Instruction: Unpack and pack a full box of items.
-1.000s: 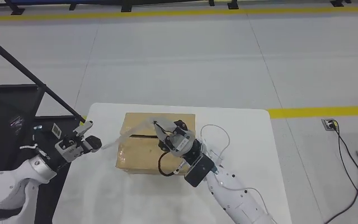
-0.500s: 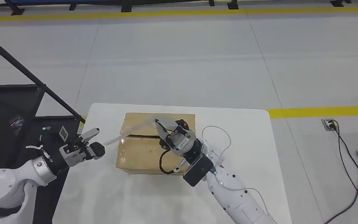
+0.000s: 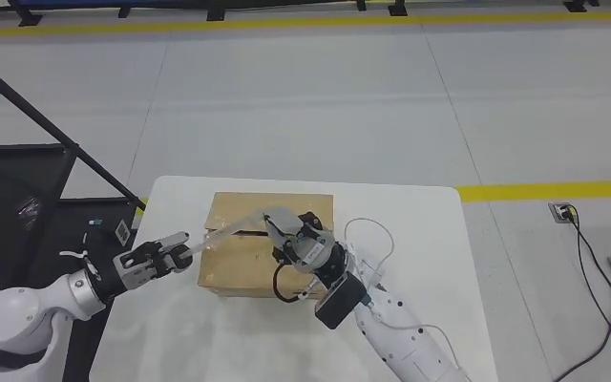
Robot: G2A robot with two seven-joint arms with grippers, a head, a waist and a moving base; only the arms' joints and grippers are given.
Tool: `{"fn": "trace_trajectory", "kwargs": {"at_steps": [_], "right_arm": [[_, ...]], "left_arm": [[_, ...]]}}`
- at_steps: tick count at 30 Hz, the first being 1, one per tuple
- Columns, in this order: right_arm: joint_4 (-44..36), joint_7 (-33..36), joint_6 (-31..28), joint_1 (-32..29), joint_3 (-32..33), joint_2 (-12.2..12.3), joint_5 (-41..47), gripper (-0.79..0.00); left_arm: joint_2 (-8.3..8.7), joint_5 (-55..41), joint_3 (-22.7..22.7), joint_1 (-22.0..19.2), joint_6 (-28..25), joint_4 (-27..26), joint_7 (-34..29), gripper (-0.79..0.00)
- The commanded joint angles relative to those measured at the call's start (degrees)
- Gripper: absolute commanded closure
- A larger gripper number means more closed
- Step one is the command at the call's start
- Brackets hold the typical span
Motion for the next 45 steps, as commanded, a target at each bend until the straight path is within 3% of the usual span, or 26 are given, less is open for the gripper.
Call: {"fn": "trace_trajectory", "kwargs": {"at_steps": [1,12,16,18,21,25,31,42,44,45], "right_arm": [[0.13,0.04,-0.04,0.11,-0.1,-0.04,0.08,0.0],[0.14,-0.08,0.27,0.21,-0.34,-0.14,-0.12,0.0],[-0.48,-0.44,0.43,-0.09,-0.19,-0.07,-0.31,0.0],[-1.0,-0.6,0.46,-0.36,-0.03,0.02,-0.48,0.0],[-1.81,-0.84,0.03,-0.71,0.31,0.19,-0.67,0.0],[-2.84,-0.81,-0.26,-1.19,0.61,0.39,-1.16,0.0],[-3.88,-0.53,-0.55,-1.57,0.97,0.62,-1.63,0.0],[-4.61,-0.52,-0.68,-1.81,0.85,0.74,-1.78,0.0],[-4.53,-0.67,-0.84,-1.79,0.85,0.76,-1.77,0.0],[-4.41,-0.73,-0.97,-1.77,0.8,0.78,-1.87,0.0]], "left_arm": [[0.13,0.03,0.07,-0.01,-0.15,0.06,-0.15,-0.237],[0.85,0.76,0.34,0.17,-1.43,0.25,-1.13,-0.111],[1.04,1.29,0.34,0.39,-1.56,0.46,0.03,-0.12],[1.14,1.37,0.39,0.45,-1.35,0.67,0.4,-0.154],[1.26,1.13,0.56,0.38,-1.01,1.08,0.87,-0.302],[1.3,0.25,0.71,0.35,-1.19,1.26,2.48,-0.363],[1.61,-0.92,0.85,0.84,-3.84,0.53,-0.75,-0.366],[2.2,0.01,1.59,1.23,-5.42,0.3,-2.31,-0.151],[2.3,0.27,1.66,1.22,-5.73,0.31,-2.37,-0.018],[2.35,0.26,1.68,1.23,-5.8,0.37,-2.32,0.0]]}}
